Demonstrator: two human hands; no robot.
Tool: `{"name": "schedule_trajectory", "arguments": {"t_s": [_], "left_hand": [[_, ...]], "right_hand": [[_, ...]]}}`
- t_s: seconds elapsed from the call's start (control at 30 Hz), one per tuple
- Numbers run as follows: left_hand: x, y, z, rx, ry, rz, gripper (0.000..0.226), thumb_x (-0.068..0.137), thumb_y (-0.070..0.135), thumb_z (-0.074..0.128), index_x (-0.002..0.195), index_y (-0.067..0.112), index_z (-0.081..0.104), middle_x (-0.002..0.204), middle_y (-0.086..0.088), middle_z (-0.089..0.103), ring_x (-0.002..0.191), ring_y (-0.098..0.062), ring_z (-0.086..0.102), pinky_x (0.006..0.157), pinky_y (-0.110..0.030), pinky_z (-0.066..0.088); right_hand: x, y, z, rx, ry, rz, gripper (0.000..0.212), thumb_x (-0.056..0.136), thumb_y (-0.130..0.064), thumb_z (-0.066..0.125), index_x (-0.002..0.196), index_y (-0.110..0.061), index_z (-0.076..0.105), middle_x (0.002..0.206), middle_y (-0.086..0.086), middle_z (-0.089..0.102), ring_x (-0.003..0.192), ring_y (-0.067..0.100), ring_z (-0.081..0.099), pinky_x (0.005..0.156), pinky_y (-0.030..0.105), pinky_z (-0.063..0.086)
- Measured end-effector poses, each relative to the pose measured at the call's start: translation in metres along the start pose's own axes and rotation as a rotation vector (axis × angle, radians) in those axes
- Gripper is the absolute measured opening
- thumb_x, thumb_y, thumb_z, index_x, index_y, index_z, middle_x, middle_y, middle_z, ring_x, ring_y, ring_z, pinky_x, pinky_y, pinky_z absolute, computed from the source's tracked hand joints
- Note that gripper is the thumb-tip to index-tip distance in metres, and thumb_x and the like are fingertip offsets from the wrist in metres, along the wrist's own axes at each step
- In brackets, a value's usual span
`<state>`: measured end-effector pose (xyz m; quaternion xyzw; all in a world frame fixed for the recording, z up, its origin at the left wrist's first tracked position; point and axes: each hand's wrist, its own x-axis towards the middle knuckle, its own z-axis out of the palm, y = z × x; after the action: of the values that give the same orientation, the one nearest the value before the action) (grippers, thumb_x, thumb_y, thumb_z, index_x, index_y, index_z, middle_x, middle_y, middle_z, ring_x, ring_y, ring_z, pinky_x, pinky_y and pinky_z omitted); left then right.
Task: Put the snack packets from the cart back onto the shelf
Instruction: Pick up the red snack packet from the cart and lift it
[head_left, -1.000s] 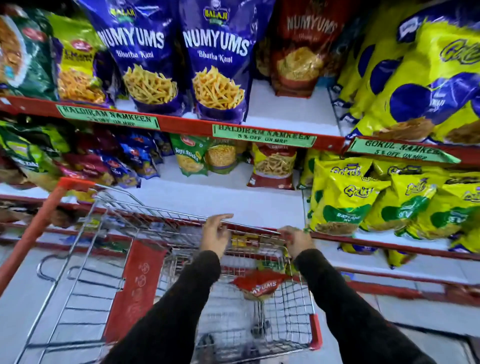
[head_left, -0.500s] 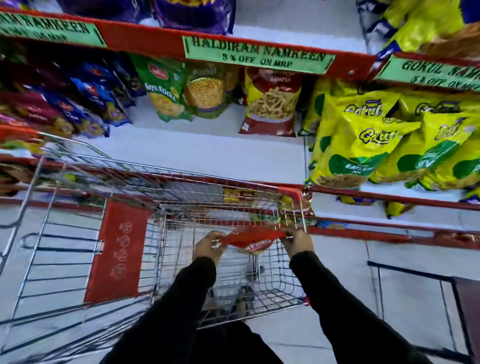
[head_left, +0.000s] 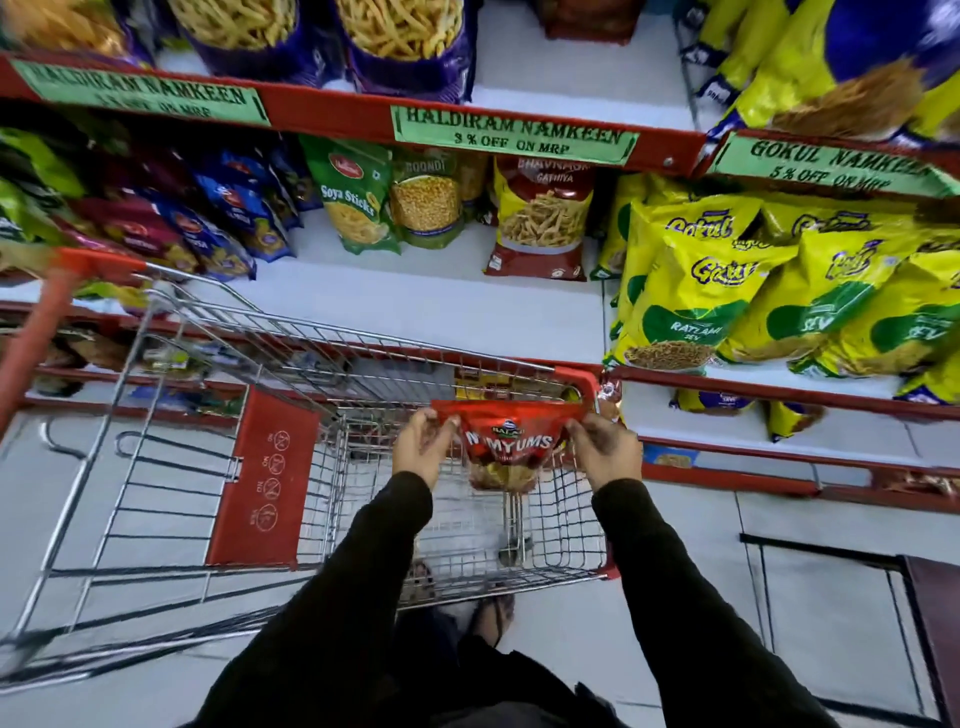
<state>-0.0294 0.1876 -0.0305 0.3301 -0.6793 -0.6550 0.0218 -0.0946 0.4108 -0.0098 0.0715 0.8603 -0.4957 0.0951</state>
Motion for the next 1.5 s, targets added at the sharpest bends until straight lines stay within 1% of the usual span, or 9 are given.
{"name": "schedule_trajectory", "arguments": {"t_s": [0.17,0.3,0.47,0.63,0.83,1.07,1.23,1.37,1.5], "left_hand": [[-0.01,0.05,-0.002,-0.135,0.111,0.16,0.014,0.088,0.006,0.065,0.09,0.011,0.052,0.076,0.001,0.058,0.068,-0.001,0.059,0.061,-0.001,0.045],[-0.008,0.098,-0.007,-0.176,0.109,0.321,0.01,0.088,0.009,0.066,0.089,0.008,0.056,0.078,-0.006,0.061,0.069,-0.002,0.058,0.07,-0.013,0.048],[-0.007,0.165,-0.008,-0.209,0.109,0.507,0.01,0.087,0.013,0.068,0.083,0.019,0.061,0.078,0.002,0.065,0.064,0.008,0.059,0.063,-0.008,0.05],[-0.008,0.233,-0.004,-0.239,0.128,0.637,0.02,0.086,0.016,0.069,0.079,0.032,0.06,0.078,0.01,0.064,0.064,0.01,0.06,0.069,-0.015,0.051],[-0.004,0.338,0.012,-0.247,0.133,0.857,0.006,0.086,0.021,0.069,0.09,0.017,0.065,0.079,0.007,0.068,0.068,0.008,0.061,0.067,-0.01,0.051],[0.039,0.441,0.048,-0.288,0.079,0.705,0.023,0.085,0.028,0.07,0.101,0.013,0.067,0.107,-0.018,0.072,0.083,-0.019,0.067,0.066,-0.044,0.063],[0.062,0.466,0.073,-0.382,0.094,0.592,0.02,0.087,0.023,0.068,0.102,0.01,0.063,0.107,-0.012,0.066,0.076,-0.015,0.063,0.055,-0.036,0.063],[0.065,0.467,0.085,-0.482,0.11,0.558,0.03,0.086,0.023,0.07,0.109,0.006,0.062,0.105,-0.011,0.064,0.085,-0.023,0.063,0.06,-0.041,0.064],[0.068,0.472,0.094,-0.467,0.203,0.618,0.009,0.084,0.024,0.071,0.087,0.022,0.063,0.088,-0.006,0.066,0.08,-0.025,0.067,0.071,-0.047,0.063]], "right_hand": [[-0.006,-0.048,-0.018,0.239,0.043,-0.086,0.01,0.08,-0.022,0.073,0.084,-0.023,0.064,0.085,0.005,0.069,0.08,0.018,0.064,0.079,0.031,0.055],[0.0,-0.09,-0.035,0.254,0.136,-0.276,0.01,0.081,-0.015,0.071,0.077,-0.021,0.064,0.072,0.002,0.065,0.06,-0.005,0.057,0.064,0.018,0.049],[0.014,-0.139,-0.059,0.359,0.206,-0.379,0.01,0.08,-0.021,0.073,0.078,-0.026,0.064,0.074,0.006,0.065,0.071,0.016,0.058,0.071,0.031,0.049],[0.026,-0.199,-0.086,0.477,0.251,-0.517,0.007,0.083,-0.012,0.069,0.084,-0.017,0.064,0.074,-0.002,0.062,0.062,-0.007,0.056,0.066,0.014,0.048],[0.047,-0.286,-0.13,0.614,0.317,-0.672,0.017,0.087,-0.008,0.063,0.081,-0.024,0.062,0.074,-0.009,0.062,0.063,-0.009,0.056,0.066,0.009,0.046],[0.116,-0.363,-0.17,0.64,0.392,-0.647,0.004,0.087,-0.012,0.063,0.086,-0.014,0.066,0.078,0.0,0.064,0.06,-0.008,0.055,0.06,0.005,0.042],[0.158,-0.389,-0.173,0.487,0.42,-0.597,0.023,0.087,-0.013,0.063,0.101,0.004,0.068,0.092,0.01,0.067,0.069,0.01,0.058,0.06,0.001,0.044],[0.175,-0.396,-0.171,0.456,0.445,-0.492,0.024,0.083,-0.022,0.066,0.1,-0.005,0.07,0.09,0.014,0.072,0.074,0.019,0.06,0.086,0.04,0.055],[0.176,-0.406,-0.17,0.507,0.486,-0.445,0.023,0.084,-0.016,0.063,0.101,-0.001,0.07,0.103,0.018,0.072,0.085,0.021,0.06,0.076,0.023,0.042]]}}
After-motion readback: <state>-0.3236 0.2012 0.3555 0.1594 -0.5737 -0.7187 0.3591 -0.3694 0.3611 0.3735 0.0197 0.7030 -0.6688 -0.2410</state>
